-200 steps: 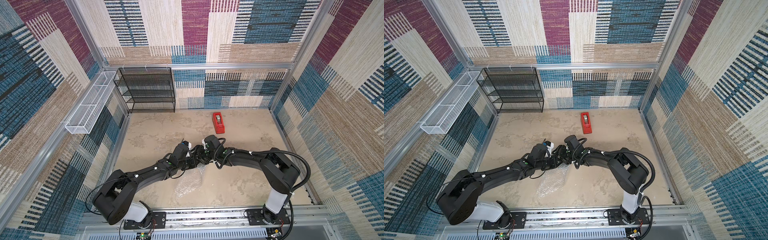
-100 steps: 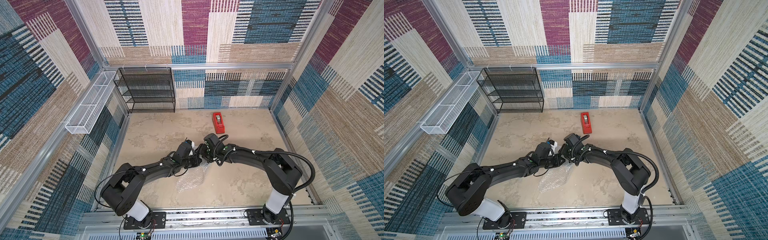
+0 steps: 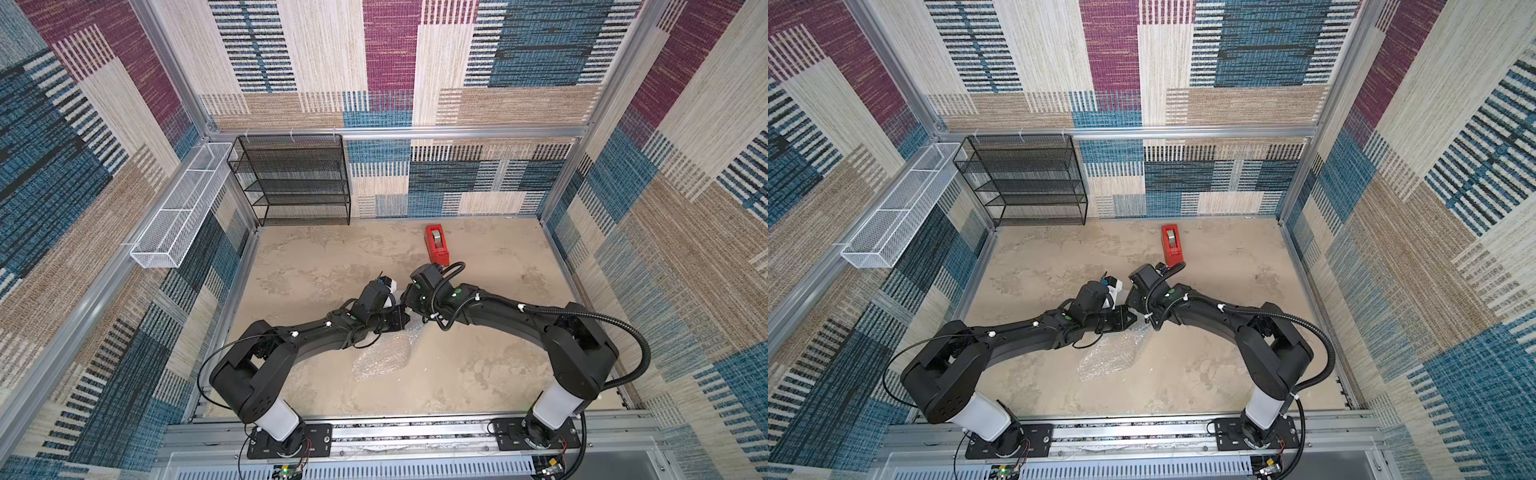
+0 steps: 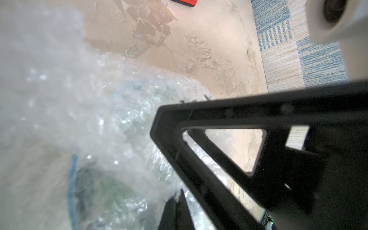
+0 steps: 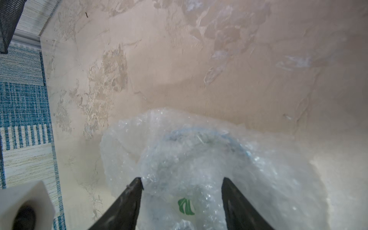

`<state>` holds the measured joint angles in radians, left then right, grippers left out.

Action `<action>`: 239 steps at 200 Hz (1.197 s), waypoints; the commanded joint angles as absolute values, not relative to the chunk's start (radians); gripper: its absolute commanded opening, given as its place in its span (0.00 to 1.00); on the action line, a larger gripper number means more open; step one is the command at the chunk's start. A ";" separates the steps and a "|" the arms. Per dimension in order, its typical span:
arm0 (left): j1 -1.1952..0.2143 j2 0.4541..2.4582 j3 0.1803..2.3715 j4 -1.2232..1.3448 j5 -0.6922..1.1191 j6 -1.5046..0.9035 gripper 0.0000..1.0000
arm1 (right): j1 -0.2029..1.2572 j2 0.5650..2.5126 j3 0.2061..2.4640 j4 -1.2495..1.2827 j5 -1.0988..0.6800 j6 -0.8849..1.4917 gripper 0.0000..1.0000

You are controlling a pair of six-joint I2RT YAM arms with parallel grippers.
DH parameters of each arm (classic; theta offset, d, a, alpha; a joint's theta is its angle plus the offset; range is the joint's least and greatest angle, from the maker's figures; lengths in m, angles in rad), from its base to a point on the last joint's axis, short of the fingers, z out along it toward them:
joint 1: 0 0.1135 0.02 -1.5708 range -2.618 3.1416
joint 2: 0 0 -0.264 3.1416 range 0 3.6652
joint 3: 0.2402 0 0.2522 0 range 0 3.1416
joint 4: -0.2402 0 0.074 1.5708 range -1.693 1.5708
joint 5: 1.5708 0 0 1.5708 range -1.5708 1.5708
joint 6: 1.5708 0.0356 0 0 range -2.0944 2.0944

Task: Wrap bowls in bubble wrap
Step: Wrap the bowl in bubble wrap.

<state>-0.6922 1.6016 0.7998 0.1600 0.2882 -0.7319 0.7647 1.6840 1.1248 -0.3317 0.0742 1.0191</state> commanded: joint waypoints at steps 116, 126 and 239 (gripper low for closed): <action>-0.699 1.646 0.837 0.133 0.235 -0.739 0.00 | 0.779 1.516 1.062 -0.374 0.135 0.990 0.62; -0.700 1.646 0.836 0.132 0.233 -0.739 0.00 | 0.778 1.499 1.045 -0.388 0.157 0.998 0.62; -0.720 1.613 0.856 0.117 0.245 -0.735 0.00 | 0.592 1.374 0.866 -0.311 -0.117 0.962 0.64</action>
